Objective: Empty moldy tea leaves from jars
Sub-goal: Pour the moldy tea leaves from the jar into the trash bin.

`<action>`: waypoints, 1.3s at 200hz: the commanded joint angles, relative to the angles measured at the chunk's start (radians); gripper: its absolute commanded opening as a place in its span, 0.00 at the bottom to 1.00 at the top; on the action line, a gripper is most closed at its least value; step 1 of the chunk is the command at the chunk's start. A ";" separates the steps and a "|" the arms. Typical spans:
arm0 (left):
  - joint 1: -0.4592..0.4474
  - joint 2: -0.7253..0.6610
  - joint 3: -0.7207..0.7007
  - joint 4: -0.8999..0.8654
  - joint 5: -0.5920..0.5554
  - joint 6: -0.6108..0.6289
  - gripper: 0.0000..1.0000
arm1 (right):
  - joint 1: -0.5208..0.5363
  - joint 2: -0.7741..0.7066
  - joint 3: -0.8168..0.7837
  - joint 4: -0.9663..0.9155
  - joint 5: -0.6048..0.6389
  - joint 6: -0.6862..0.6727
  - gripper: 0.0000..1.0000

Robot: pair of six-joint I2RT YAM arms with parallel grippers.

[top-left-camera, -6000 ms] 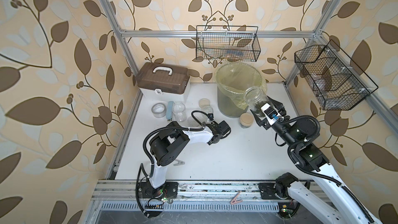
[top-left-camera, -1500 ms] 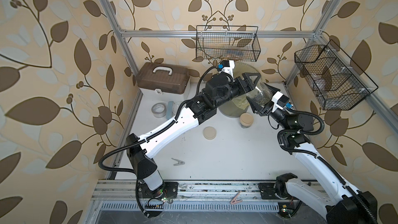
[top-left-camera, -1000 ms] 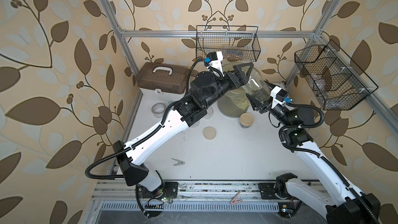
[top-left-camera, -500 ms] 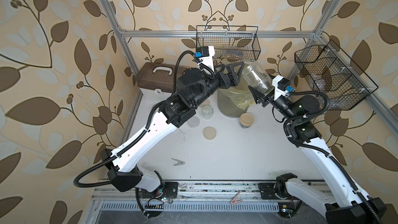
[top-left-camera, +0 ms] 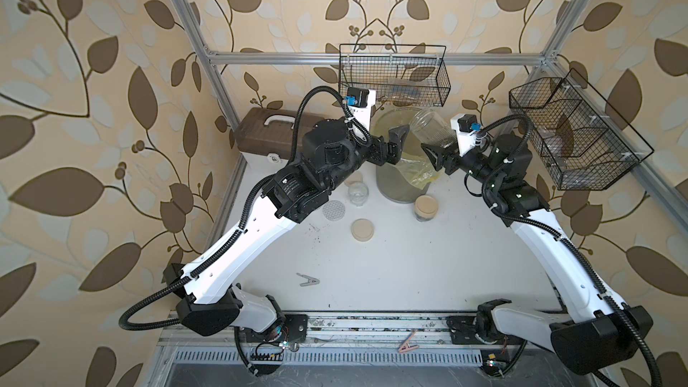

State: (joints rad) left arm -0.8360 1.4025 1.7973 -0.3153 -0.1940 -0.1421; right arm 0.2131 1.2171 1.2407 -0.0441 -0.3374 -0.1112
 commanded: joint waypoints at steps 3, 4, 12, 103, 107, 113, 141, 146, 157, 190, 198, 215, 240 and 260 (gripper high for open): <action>0.016 -0.021 0.035 -0.025 -0.051 0.088 0.99 | -0.002 0.025 0.073 0.020 0.036 0.016 0.20; 0.017 -0.019 0.036 -0.028 -0.050 0.090 0.99 | -0.003 0.027 0.074 0.019 0.036 0.016 0.20; 0.024 -0.008 0.053 -0.047 -0.049 0.103 0.99 | -0.003 0.042 0.087 0.006 0.046 0.016 0.20; 0.152 0.108 0.129 -0.096 0.086 0.176 0.99 | -0.004 0.208 0.223 -0.126 0.118 0.054 0.18; 0.154 0.114 0.127 -0.089 0.089 0.179 0.99 | -0.004 0.220 0.238 -0.143 0.126 0.062 0.18; 0.158 0.121 0.124 -0.078 0.095 0.182 0.99 | -0.004 0.238 0.267 -0.172 0.140 0.078 0.17; 0.174 0.163 0.122 -0.042 0.131 0.200 0.99 | -0.004 0.323 0.388 -0.296 0.160 0.131 0.17; 0.176 0.171 0.125 -0.041 0.138 0.199 0.99 | -0.003 0.328 0.394 -0.296 0.160 0.137 0.18; 0.182 0.183 0.130 -0.036 0.154 0.198 0.99 | 0.001 0.330 0.388 -0.278 0.162 0.150 0.17; 0.192 0.211 0.115 0.000 0.197 0.152 0.99 | 0.009 0.373 0.430 -0.320 0.188 0.209 0.18; 0.193 0.219 0.113 0.008 0.208 0.151 0.99 | 0.013 0.391 0.454 -0.350 0.194 0.226 0.17; 0.196 0.232 0.114 0.005 0.222 0.159 0.99 | 0.023 0.421 0.497 -0.407 0.204 0.256 0.18; 0.209 0.238 0.097 0.009 0.252 0.165 0.99 | 0.035 0.455 0.553 -0.455 0.229 0.292 0.17; 0.221 0.247 0.080 0.016 0.291 0.152 0.99 | 0.043 0.486 0.601 -0.493 0.239 0.308 0.18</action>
State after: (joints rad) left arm -0.6380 1.6409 1.8946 -0.3508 0.0269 0.0196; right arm 0.2440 1.6901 1.7538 -0.5236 -0.1261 0.1513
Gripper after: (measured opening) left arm 0.988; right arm 0.803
